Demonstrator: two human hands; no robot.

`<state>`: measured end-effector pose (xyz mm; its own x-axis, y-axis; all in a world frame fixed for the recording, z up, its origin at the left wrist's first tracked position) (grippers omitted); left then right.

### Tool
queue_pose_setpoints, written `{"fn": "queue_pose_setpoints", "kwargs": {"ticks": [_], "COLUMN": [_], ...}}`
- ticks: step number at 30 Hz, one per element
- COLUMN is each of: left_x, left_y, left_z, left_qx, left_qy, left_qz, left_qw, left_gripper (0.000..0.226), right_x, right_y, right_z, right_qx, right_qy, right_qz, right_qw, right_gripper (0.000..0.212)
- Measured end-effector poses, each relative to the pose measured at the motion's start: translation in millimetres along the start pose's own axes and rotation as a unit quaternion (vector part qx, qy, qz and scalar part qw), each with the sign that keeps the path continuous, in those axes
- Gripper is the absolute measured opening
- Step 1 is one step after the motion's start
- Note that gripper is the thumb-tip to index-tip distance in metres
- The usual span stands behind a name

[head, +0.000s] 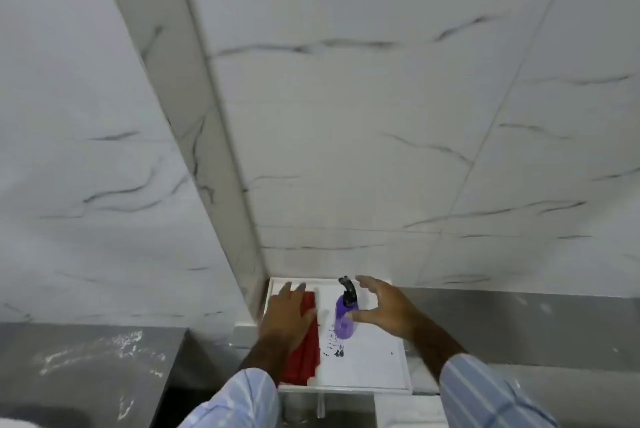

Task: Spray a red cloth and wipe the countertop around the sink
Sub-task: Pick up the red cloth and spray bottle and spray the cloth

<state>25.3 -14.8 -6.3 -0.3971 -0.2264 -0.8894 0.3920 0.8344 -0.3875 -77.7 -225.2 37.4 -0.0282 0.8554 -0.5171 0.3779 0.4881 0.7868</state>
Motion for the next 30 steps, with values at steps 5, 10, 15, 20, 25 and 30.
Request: {"fn": "queue_pose_setpoints", "kwargs": {"ticks": [5,10,15,20,25,30], "left_x": [65,99,92,57,34,22], "left_y": [30,37,32,26,9,-12], "left_z": [12,27,39,35,8,-9], "left_qx": [-0.091,-0.136,-0.168,-0.21,-0.172,-0.123], "left_qy": [0.075,0.104,0.087,0.053,0.213,0.148], "left_qz": [-0.003,0.039,-0.034,-0.515,-0.832,-0.89], "left_qw": [0.993,0.985,0.981,0.83,0.482,0.413], "left_gripper": [0.098,0.1,0.087,0.048,0.048,0.066], "right_x": [59,75,49,10,-14,-2], "right_y": [-38,-54,-45,-17,26,56], "right_z": [36,55,50,37,14,-12], "right_qx": [0.002,-0.011,-0.02,-0.033,-0.026,0.015], "right_qy": [-0.027,-0.096,-0.154,-0.148,-0.033,0.077], "right_qz": [0.089,0.158,0.238,0.321,0.266,0.254], "right_qw": [0.996,0.983,0.959,0.935,0.963,0.964], "right_gripper": [0.067,0.058,0.058,0.09,0.056,0.035]}}
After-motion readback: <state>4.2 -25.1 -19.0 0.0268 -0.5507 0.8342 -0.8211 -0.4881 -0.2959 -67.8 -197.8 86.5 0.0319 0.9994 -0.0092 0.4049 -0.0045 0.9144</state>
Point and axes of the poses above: each hand's wrist, its own z-axis towards the middle knuckle, its own x-axis out of the palm, y = z × x, the point moved 3 cm from there along z, towards the middle knuckle, and after that the axes turned 2 degrees about y, right-handed, at the moved point
